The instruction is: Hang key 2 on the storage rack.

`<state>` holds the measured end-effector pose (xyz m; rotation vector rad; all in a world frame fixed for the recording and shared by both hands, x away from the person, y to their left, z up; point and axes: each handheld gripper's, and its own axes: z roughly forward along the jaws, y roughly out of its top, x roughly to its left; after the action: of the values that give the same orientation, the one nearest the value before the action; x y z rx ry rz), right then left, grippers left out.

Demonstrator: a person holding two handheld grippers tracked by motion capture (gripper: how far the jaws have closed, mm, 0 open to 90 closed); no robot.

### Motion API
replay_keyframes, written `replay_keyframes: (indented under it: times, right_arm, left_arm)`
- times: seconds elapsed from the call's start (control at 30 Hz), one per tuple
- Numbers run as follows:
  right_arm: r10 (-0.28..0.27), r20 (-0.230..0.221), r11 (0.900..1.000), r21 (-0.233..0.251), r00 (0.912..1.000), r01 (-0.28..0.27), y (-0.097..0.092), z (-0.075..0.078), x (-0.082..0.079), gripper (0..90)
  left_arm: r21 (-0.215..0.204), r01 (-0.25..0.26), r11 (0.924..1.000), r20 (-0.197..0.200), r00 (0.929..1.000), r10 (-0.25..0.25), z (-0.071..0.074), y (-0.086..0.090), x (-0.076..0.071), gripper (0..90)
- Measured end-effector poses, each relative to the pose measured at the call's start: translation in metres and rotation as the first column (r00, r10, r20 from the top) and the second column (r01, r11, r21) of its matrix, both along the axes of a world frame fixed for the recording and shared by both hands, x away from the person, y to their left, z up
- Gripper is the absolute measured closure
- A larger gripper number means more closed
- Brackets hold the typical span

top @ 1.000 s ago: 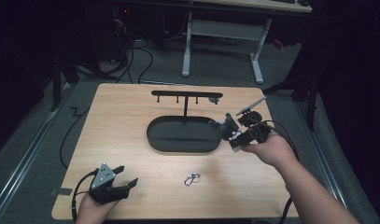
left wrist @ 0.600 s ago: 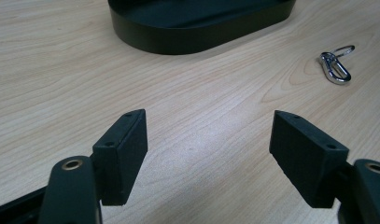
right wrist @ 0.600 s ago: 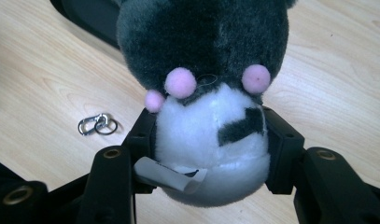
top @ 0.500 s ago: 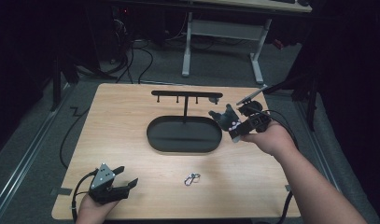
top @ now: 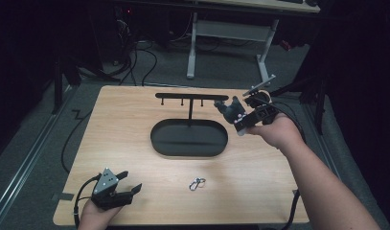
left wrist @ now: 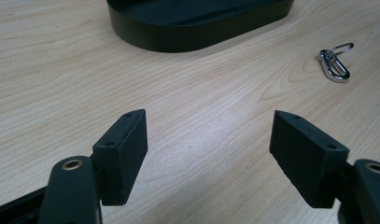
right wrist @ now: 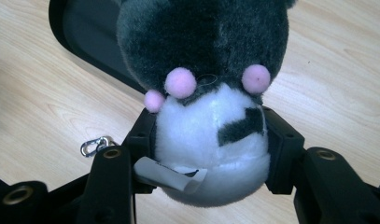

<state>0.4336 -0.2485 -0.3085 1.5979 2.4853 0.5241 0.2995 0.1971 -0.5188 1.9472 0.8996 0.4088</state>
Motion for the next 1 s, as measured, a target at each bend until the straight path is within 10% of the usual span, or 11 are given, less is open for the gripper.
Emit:
replay_keyframes:
  times: [0.33,1.0]
  right_arm:
    - [-0.034,0.038,0.9992,-0.020,0.9987,0.035,0.000,0.001,0.010,49.1]
    - [-0.045,-0.005,0.9983,-0.037,0.9990,0.045,-0.004,-0.052,0.007,48.7]
  left_arm:
    - [-0.003,-0.001,1.0000,0.001,1.0000,0.001,0.000,0.001,0.001,28.5]
    - [0.024,0.022,0.9995,-0.009,0.9997,-0.021,-0.002,-0.004,0.000,28.6]
